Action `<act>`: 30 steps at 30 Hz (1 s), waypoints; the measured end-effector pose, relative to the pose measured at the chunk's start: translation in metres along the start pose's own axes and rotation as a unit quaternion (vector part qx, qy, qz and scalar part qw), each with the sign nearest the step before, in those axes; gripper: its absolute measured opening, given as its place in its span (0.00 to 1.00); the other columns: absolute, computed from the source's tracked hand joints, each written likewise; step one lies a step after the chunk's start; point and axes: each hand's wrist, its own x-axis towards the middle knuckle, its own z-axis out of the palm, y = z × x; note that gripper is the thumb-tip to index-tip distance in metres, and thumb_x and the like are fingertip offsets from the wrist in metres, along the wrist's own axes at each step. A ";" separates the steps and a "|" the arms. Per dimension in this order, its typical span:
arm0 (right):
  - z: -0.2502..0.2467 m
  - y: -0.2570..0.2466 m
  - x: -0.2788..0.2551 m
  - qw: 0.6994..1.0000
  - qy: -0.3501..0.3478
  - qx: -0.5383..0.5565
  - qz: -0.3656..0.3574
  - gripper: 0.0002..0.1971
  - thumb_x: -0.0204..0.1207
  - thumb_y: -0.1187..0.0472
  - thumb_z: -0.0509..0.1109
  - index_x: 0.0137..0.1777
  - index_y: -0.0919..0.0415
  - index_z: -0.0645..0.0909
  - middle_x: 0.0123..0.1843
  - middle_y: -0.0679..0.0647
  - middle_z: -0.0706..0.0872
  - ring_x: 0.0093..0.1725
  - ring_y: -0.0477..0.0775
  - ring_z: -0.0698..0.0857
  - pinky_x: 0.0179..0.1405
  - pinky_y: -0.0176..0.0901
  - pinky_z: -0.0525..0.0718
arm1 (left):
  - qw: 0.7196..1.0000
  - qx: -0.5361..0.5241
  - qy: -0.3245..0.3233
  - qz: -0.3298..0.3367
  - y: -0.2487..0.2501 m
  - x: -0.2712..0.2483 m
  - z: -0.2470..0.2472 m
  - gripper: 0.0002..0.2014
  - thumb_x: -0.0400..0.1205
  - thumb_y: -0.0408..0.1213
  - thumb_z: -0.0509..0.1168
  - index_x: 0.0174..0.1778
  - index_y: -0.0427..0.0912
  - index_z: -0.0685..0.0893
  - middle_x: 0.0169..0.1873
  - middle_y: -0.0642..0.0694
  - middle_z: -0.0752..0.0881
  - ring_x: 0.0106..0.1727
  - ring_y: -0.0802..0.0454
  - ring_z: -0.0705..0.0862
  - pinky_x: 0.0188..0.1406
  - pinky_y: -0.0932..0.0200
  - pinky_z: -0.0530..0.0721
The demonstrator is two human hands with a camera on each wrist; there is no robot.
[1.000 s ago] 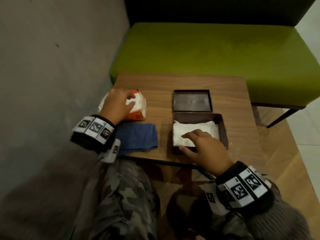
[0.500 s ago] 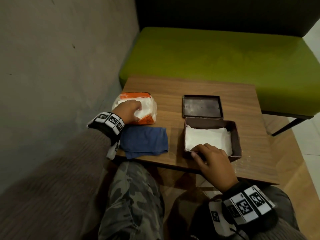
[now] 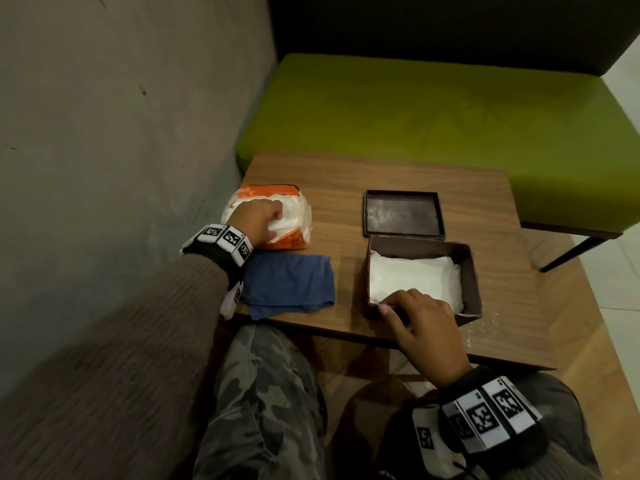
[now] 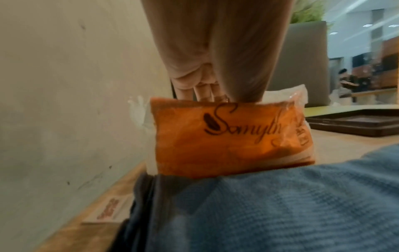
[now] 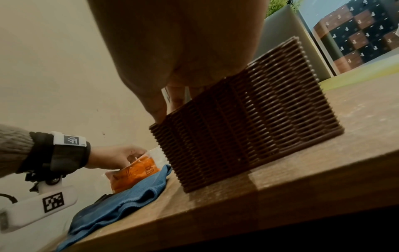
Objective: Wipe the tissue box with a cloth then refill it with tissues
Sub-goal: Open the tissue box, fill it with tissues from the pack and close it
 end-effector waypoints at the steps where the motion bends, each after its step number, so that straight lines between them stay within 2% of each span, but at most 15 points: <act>1: 0.000 0.000 0.000 1.000 -0.002 -0.003 -0.001 0.25 0.76 0.37 0.47 0.49 0.47 0.83 0.42 0.42 0.83 0.43 0.45 0.81 0.48 0.44 0.73 | 1.000 -0.006 -0.001 0.000 -0.001 0.000 -0.002 0.17 0.72 0.32 0.72 0.57 0.42 0.81 0.55 0.42 0.86 0.56 0.43 0.82 0.53 0.54 0.75; 5: 0.001 0.000 0.001 1.000 -0.003 -0.014 -0.004 0.26 0.76 0.36 0.45 0.49 0.46 0.82 0.42 0.42 0.83 0.43 0.45 0.81 0.49 0.44 0.74 | 1.000 -0.030 -0.005 0.006 -0.005 0.002 -0.009 0.15 0.72 0.29 0.69 0.55 0.41 0.83 0.51 0.41 0.88 0.54 0.41 0.84 0.49 0.56 0.75; 8: -0.003 -0.003 0.003 1.000 -0.023 -0.020 -0.003 0.23 0.77 0.37 0.47 0.52 0.46 0.82 0.44 0.41 0.82 0.46 0.46 0.81 0.49 0.42 0.69 | 0.999 -0.034 0.019 0.021 -0.008 0.004 -0.009 0.18 0.72 0.29 0.68 0.59 0.43 0.81 0.56 0.40 0.86 0.57 0.40 0.82 0.51 0.53 0.76; 11: -0.006 -0.004 0.004 0.999 -0.032 -0.034 -0.007 0.15 0.82 0.43 0.56 0.58 0.48 0.80 0.51 0.45 0.83 0.53 0.48 0.81 0.55 0.45 0.75 | 0.996 -0.011 0.053 0.073 -0.007 0.002 -0.015 0.20 0.75 0.33 0.69 0.64 0.43 0.80 0.63 0.40 0.82 0.64 0.39 0.78 0.60 0.47 0.75; 13: -0.007 -0.009 0.004 1.000 0.003 -0.025 -0.018 0.15 0.82 0.45 0.60 0.61 0.51 0.80 0.54 0.49 0.85 0.55 0.52 0.82 0.56 0.50 0.79 | 0.992 0.022 0.065 0.104 -0.004 -0.001 -0.022 0.19 0.77 0.36 0.68 0.65 0.42 0.80 0.60 0.36 0.81 0.62 0.36 0.77 0.57 0.44 0.74; 17: -0.009 -0.038 0.014 0.995 0.062 0.007 -0.072 0.21 0.77 0.45 0.57 0.59 0.56 0.82 0.53 0.53 0.85 0.53 0.56 0.83 0.52 0.52 0.83 | 0.982 0.062 0.085 0.158 0.001 -0.004 -0.030 0.18 0.76 0.30 0.68 0.62 0.40 0.84 0.51 0.31 0.82 0.55 0.33 0.79 0.47 0.44 0.74; 20: -0.005 -0.072 0.030 0.986 0.061 0.014 -0.152 0.22 0.75 0.50 0.60 0.62 0.62 0.82 0.59 0.57 0.85 0.56 0.60 0.82 0.54 0.51 0.84 | 0.985 0.074 0.041 0.152 0.004 -0.006 -0.033 0.20 0.77 0.34 0.67 0.66 0.42 0.81 0.55 0.34 0.81 0.59 0.35 0.78 0.52 0.45 0.73; 22: 0.005 -0.095 0.043 0.987 -0.019 0.011 -0.157 0.26 0.78 0.52 0.63 0.73 0.64 0.74 0.72 0.59 0.77 0.67 0.61 0.77 0.64 0.52 0.80 | 0.987 0.065 0.032 0.144 0.008 -0.007 -0.034 0.21 0.77 0.32 0.66 0.67 0.40 0.79 0.60 0.35 0.81 0.62 0.37 0.78 0.56 0.46 0.73; 24: 0.018 -0.110 0.057 0.987 -0.106 -0.001 -0.123 0.32 0.80 0.50 0.63 0.81 0.62 0.61 0.83 0.57 0.62 0.77 0.60 0.66 0.72 0.54 0.72 | 0.987 0.059 0.040 0.142 0.010 -0.007 -0.035 0.20 0.76 0.27 0.65 0.65 0.36 0.80 0.61 0.34 0.82 0.63 0.37 0.79 0.58 0.47 0.73; 27: 0.029 -0.124 0.074 0.985 -0.150 -0.013 -0.089 0.36 0.81 0.48 0.62 0.84 0.61 0.53 0.86 0.56 0.50 0.82 0.60 0.58 0.75 0.56 0.67 | 0.986 0.057 0.041 0.149 0.010 -0.006 -0.036 0.17 0.75 0.24 0.64 0.60 0.33 0.83 0.58 0.34 0.84 0.61 0.37 0.81 0.57 0.48 0.74; 30: 0.039 -0.130 0.085 0.984 -0.152 -0.016 -0.093 0.36 0.82 0.50 0.62 0.84 0.61 0.51 0.87 0.55 0.47 0.81 0.60 0.59 0.71 0.54 0.68 | 0.985 0.063 0.040 0.154 0.009 -0.005 -0.038 0.16 0.75 0.26 0.64 0.60 0.35 0.84 0.56 0.35 0.85 0.60 0.37 0.81 0.54 0.48 0.74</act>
